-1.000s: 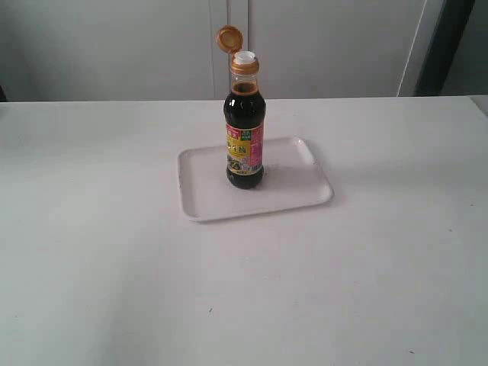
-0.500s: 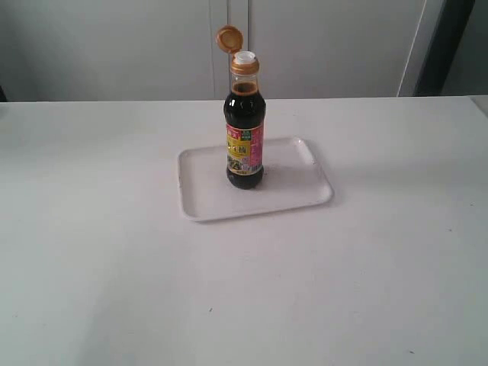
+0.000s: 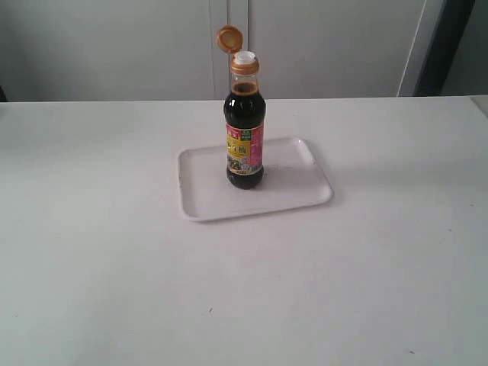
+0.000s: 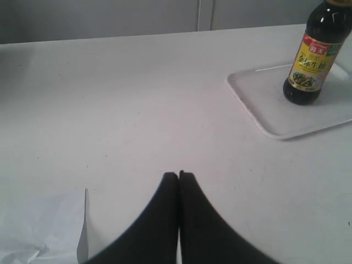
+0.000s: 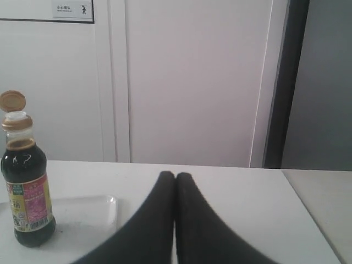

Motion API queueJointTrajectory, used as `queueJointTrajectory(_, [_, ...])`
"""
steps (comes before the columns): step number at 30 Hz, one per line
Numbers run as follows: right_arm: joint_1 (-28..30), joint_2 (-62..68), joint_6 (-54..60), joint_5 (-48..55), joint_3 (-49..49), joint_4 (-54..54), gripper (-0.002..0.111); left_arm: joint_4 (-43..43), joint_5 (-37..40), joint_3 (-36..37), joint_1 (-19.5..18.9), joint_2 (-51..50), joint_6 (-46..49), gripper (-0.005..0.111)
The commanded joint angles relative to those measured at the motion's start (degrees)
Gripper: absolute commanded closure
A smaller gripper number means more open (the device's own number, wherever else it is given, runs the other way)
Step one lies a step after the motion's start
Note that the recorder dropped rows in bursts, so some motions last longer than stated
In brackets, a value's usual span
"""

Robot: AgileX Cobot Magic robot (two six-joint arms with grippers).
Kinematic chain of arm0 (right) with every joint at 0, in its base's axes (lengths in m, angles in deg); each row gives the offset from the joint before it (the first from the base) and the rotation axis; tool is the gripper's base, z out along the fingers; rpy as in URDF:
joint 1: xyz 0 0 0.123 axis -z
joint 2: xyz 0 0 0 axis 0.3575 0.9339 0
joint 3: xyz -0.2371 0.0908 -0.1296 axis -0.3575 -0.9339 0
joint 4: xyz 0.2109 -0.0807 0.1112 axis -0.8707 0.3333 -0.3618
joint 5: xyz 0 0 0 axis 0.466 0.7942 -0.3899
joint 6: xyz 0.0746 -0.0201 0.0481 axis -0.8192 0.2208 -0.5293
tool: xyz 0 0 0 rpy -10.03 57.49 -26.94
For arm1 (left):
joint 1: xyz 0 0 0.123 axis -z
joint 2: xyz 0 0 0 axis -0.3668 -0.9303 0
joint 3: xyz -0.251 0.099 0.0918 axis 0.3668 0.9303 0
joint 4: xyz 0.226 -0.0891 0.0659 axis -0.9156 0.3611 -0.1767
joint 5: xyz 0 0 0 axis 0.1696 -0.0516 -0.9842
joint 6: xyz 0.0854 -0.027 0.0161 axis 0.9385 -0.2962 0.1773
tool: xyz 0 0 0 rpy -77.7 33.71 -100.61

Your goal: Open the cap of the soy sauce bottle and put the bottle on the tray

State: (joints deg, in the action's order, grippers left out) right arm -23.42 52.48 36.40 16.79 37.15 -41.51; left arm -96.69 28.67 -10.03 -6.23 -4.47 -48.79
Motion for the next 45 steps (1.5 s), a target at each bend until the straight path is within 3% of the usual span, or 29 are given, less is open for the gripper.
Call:
queueJointTrajectory(1, [0.19,-1.33,-0.18,-0.23,-2.25,-0.11,0.108,0.76,-0.01,0.44,-0.21,2.27,-0.54,0.107])
queueJointTrajectory(21, [0.19,-1.33,-1.04,1.91,-2.63,-0.76,0.108,1.26,0.10,0.44,-0.21,2.28,-0.54,0.107])
queueJointTrajectory(26, [0.19,-1.33,-1.04,1.91,-2.63,-0.89,0.108,4.66,-3.00,2.05,-0.31,3.94,10.89,0.107])
queueJointTrajectory(30, [0.19,-1.33,-1.04,1.91,-2.63,-0.89,0.108,5.29,-6.32,4.84,-0.56,6.12,11.86,0.107])
queueJointTrajectory(35, [0.19,-1.33,-1.04,1.91,-2.63,-0.89,0.108,5.73,-6.66,7.92,-5.59,7.64,11.97,0.107])
queueJointTrajectory(41, [0.19,-1.33,-1.04,1.91,-2.63,-0.89,0.108,7.51,-8.75,13.10,-14.80,8.15,11.97,0.107])
queueJointTrajectory(45, [0.19,-1.33,-1.04,1.91,-2.63,-0.89,0.108,7.51,-8.88,16.67,-17.62,10.22,11.85,0.107])
